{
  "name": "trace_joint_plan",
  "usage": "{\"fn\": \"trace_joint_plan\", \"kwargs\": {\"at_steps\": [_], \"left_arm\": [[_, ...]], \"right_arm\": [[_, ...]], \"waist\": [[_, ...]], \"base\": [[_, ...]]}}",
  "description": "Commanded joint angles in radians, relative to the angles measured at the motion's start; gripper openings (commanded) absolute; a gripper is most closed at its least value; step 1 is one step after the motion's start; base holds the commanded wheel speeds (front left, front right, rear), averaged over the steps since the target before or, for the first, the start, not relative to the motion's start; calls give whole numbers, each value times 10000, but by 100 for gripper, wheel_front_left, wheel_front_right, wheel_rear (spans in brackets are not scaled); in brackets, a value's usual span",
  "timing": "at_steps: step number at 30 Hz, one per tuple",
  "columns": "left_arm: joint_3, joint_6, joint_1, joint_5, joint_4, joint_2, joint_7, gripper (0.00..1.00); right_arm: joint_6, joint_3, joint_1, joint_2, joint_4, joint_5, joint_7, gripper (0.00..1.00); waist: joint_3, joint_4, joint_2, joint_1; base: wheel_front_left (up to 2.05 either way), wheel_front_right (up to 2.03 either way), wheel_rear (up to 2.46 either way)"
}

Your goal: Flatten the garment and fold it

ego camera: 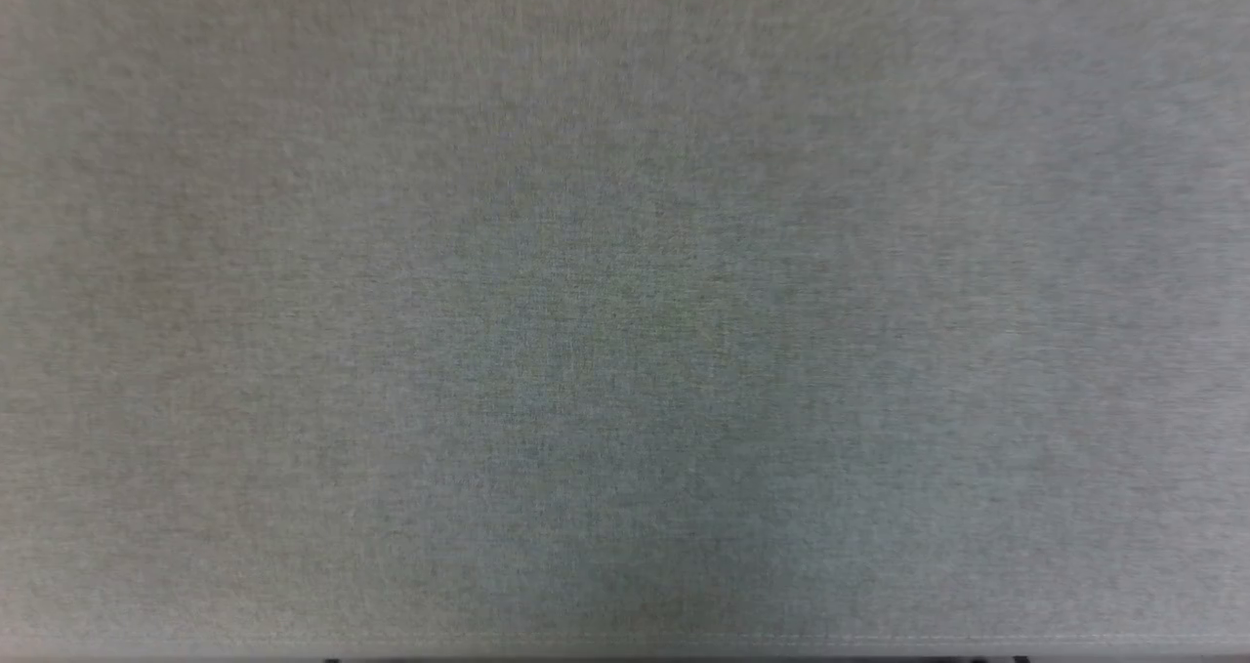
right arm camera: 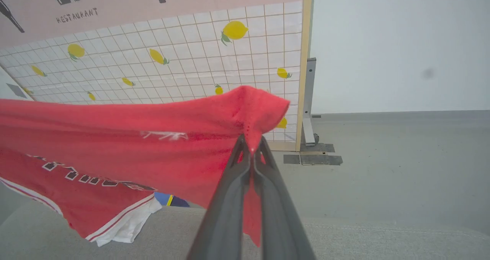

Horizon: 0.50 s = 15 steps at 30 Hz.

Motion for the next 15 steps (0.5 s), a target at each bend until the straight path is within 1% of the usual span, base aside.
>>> {"fn": "trace_joint_plan", "kwargs": {"at_steps": [1,5,9,11,15], "left_arm": [[43,-45,60,-94,142,-32,-144,0],[112,-195,495,-343,536,-178,-527,0],[219,-444,1401,-730,932,-391,-1085,0],[184,-633,1955,-868,1112,-485,-1335,0],[98,-1007,3474,-1209,1361,-771,-1903,0]], "right_arm": [[-15,50,-71,-23,152,47,-136,0],[-15,304,412,-121,419,340,-439,0],[-15,777,1211,-355,569,1007,-676,0],[-15,1095,1772,-538,593,1425,-869,0],[-15,1870,3335,-867,517,2509,-1352,0]], "waist": [[604,155,0,-3],[754,274,0,-3],[507,451,0,-3],[253,543,0,-3],[-652,729,0,-3]], "base": [[0,0,0],[0,0,0],[0,0,0],[0,0,0],[0,0,0]]}}
